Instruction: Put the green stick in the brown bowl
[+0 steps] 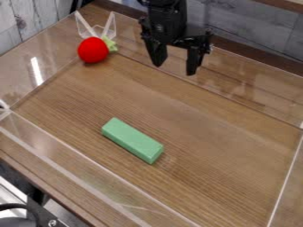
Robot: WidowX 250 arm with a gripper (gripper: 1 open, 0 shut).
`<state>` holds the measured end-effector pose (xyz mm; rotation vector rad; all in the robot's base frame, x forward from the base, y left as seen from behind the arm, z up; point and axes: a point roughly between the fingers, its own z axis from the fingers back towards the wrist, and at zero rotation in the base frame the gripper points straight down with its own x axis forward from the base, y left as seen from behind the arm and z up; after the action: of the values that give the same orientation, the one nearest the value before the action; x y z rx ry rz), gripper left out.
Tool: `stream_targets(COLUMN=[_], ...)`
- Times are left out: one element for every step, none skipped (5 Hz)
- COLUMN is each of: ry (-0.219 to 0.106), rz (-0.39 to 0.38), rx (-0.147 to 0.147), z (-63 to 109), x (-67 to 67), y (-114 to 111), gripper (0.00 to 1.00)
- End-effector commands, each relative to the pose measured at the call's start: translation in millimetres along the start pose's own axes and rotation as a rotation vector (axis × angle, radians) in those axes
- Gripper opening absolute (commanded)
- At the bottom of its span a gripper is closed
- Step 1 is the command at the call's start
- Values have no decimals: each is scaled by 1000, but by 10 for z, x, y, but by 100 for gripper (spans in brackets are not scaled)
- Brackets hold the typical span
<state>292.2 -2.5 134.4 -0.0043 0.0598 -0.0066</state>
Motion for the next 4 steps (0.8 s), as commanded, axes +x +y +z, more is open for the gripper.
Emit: stream_targets(ry=[27,40,61,55], rz=[55,171,189,393], rx=[3,-9,0,-18], z=[-99,-170,-296,-354], x=[-135,-379,-464,-570], y=[-81,-91,-116,101], gripper=[100,100,100,100])
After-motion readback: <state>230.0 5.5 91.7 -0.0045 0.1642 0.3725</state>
